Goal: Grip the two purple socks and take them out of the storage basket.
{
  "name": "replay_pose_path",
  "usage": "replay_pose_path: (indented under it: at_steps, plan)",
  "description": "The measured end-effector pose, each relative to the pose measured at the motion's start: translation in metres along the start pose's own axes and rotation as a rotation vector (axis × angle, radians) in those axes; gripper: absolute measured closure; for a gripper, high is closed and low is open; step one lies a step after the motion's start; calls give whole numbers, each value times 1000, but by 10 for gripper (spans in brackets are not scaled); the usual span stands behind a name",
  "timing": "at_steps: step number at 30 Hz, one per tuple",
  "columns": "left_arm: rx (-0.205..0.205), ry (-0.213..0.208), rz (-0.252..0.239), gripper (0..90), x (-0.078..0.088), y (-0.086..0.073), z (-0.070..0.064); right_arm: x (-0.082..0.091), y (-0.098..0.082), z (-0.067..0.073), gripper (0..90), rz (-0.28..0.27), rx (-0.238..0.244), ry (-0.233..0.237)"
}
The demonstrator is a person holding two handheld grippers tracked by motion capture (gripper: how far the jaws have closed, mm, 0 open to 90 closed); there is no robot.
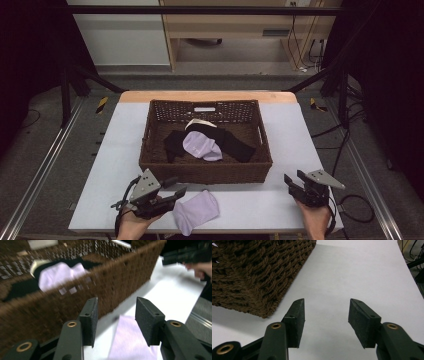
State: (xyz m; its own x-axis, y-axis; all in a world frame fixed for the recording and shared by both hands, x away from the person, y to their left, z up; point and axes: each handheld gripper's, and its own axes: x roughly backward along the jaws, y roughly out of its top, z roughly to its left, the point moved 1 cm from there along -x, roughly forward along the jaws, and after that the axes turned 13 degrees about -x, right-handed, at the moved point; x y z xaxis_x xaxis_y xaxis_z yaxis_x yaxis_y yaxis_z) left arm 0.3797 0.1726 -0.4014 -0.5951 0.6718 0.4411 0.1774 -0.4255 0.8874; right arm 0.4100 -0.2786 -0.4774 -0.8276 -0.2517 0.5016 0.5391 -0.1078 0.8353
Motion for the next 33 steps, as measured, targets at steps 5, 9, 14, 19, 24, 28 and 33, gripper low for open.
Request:
replay_pose_path:
  at_steps: [5,9,14,19,24,28,33]
  plan:
    - [-4,38,-47,512,6,23,12,0,0,1,473,0,-3,3]
    - [-13,79,-62,505,5,50,31,0,1,2,474,-2,4,4]
    - [-6,110,-64,497,-5,72,51,0,1,2,475,-7,-1,6]
    - [2,120,-65,493,-16,83,62,0,2,2,474,-11,-3,6]
    - [15,140,-48,488,-35,94,73,0,2,2,474,-14,-6,7]
    - [-6,178,-41,469,-49,102,81,0,2,1,473,-14,-4,7]
    - [-16,217,-24,471,-69,111,92,-1,2,1,469,-13,-6,7]
